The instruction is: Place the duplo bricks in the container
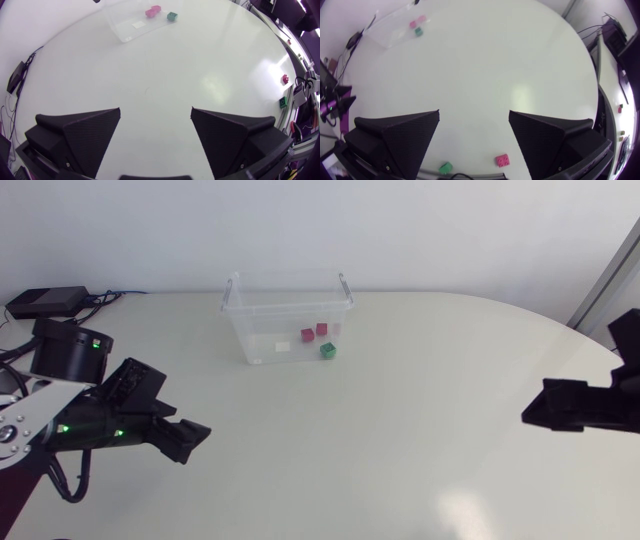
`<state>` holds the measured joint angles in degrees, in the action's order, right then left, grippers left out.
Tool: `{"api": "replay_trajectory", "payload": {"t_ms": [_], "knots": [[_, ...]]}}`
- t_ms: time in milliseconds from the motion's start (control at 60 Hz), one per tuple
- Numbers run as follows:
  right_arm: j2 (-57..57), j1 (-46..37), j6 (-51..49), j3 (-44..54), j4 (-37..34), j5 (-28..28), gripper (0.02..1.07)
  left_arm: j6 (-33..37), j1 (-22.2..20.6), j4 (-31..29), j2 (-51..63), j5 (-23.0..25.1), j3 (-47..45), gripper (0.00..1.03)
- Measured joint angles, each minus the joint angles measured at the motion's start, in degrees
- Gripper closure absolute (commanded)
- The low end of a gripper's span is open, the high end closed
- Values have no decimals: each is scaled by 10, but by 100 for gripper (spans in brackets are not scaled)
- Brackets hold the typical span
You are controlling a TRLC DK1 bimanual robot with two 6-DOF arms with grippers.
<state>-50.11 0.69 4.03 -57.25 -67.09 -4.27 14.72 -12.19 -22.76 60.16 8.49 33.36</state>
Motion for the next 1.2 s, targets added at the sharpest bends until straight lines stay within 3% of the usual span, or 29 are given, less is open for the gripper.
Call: {"api": "replay_trajectory", "payload": {"t_ms": [133,200,333,533,667,917,1200], "knots": [[-24,33,-52,-1,-40,-83,7,0,0,13,30,0,3,11],[-29,55,-69,7,-48,-96,7,0,2,15,39,0,4,14],[-57,105,-73,38,-58,-96,7,0,28,13,11,0,-5,14],[-119,162,-73,53,-64,-75,7,-8,87,20,-156,-26,-76,12],[-159,206,-73,63,-65,-59,8,-20,85,17,-261,-69,-108,12],[-241,268,-73,68,-64,-49,13,-43,85,-3,-430,-76,-143,12],[-358,330,-70,68,-55,-47,13,-47,100,-7,-506,-89,-148,13]]}}
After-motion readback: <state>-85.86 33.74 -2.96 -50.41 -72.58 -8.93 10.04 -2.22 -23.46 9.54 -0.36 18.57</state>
